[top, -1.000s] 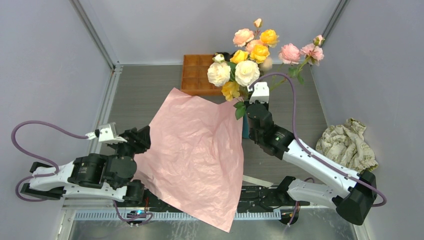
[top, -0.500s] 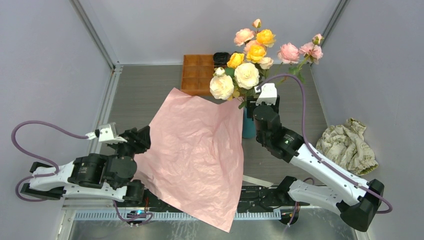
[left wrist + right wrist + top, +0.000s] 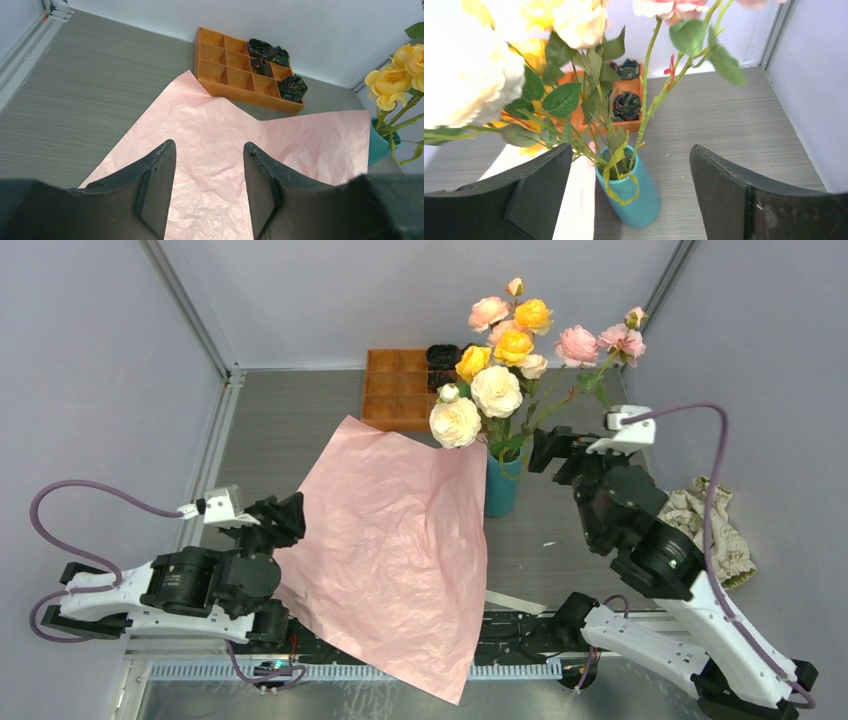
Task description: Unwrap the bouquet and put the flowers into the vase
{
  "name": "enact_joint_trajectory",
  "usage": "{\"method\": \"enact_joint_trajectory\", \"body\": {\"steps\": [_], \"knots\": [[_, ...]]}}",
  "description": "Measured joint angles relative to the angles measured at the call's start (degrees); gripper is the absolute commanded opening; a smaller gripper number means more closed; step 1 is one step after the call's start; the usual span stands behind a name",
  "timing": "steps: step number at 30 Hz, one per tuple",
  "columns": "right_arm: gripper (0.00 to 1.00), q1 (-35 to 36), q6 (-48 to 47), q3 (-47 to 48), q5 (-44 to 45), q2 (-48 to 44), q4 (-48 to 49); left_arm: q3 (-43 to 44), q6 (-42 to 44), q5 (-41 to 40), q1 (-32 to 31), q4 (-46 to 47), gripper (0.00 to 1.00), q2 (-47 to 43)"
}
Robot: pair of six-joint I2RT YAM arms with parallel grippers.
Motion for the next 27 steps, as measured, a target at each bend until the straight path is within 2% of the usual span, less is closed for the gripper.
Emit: {"method": "enact_joint_trajectory", "body": {"steps": [1,7,10,13,19,23,27], "knots": [[0.99,0.0,0.5,0.96,-0.55,-1.16,-0.87,0.0,0.0,0.0,0.0,-0.02,0.53,0.07],[1.0,-0.02,4.0,6.25,-0.46,-8.55,-4.44,0.0,-0.02,0.0,0.0,-0.02,0.53,0.31],[0.99,-0.02,5.79,11.45,5.9,-10.62,-7.67,0.0,0.0,0.0,0.0,-0.02,0.53,0.37],[1.0,-0.02,7.74,17.07,16.0,-10.67,-11.82,0.02,0.0,0.0,0.0,-0.02,0.53,0.37],[1.0,-0.02,13.46,19.82,33.64,-10.6,-22.45,0.09,0.09,0.0,0.0,0.0,0.53,0.79],[1.0,-0.02,16.74,20.31,39.19,-10.6,-27.47,0.79,0.17,0.0,0.0,0.0,0.53,2.12],[0.99,-0.02,17.68,20.31,41.2,-10.6,-28.94,1.29,0.17,0.0,0.0,0.02,0.53,2.47]]}}
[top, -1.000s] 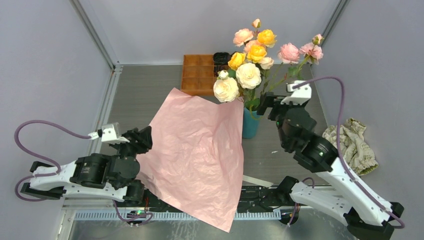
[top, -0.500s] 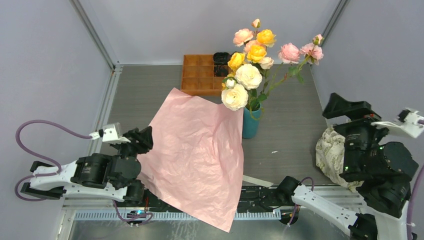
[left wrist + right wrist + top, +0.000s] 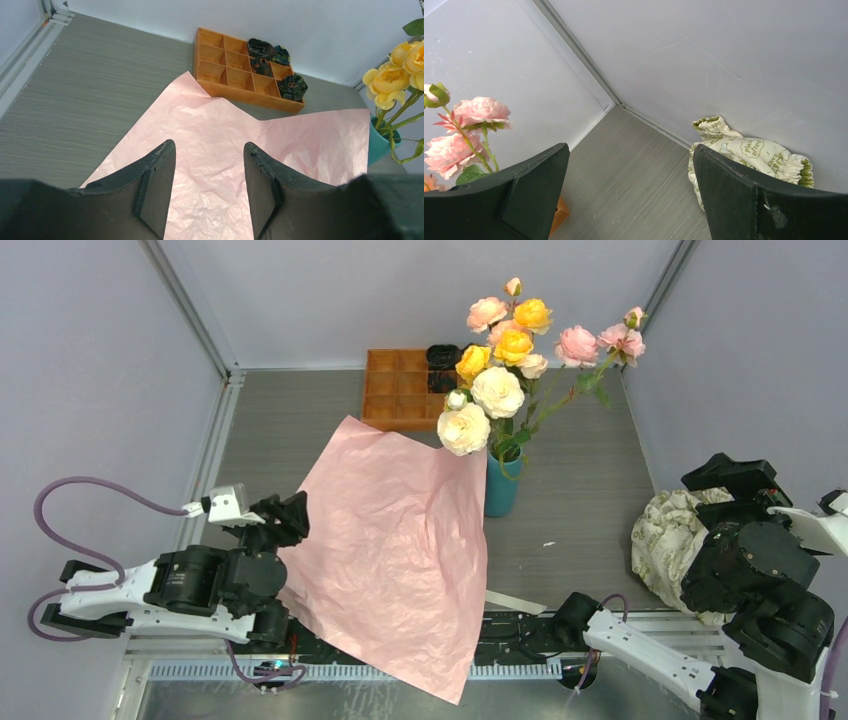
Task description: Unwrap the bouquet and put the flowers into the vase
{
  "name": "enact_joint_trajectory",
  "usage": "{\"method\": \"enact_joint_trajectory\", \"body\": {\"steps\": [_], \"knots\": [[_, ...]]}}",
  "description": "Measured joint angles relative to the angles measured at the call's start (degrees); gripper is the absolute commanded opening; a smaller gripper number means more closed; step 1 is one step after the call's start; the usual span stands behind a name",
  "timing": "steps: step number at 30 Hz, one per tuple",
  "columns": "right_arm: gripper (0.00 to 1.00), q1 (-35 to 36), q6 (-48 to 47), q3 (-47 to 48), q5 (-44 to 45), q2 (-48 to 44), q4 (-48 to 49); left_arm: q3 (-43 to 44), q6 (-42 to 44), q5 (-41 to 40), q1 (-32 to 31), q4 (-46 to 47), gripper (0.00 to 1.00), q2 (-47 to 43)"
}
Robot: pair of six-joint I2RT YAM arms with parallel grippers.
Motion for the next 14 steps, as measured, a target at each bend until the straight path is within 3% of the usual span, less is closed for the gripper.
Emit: {"method": "enact_joint_trajectory", "body": {"steps": [14], "knots": [[0.99,0.0,1.7,-0.07,1.6,-1.46,-1.68,0.11,0.2,0.0,0.0,0.15,0.53,-0.72]]}}
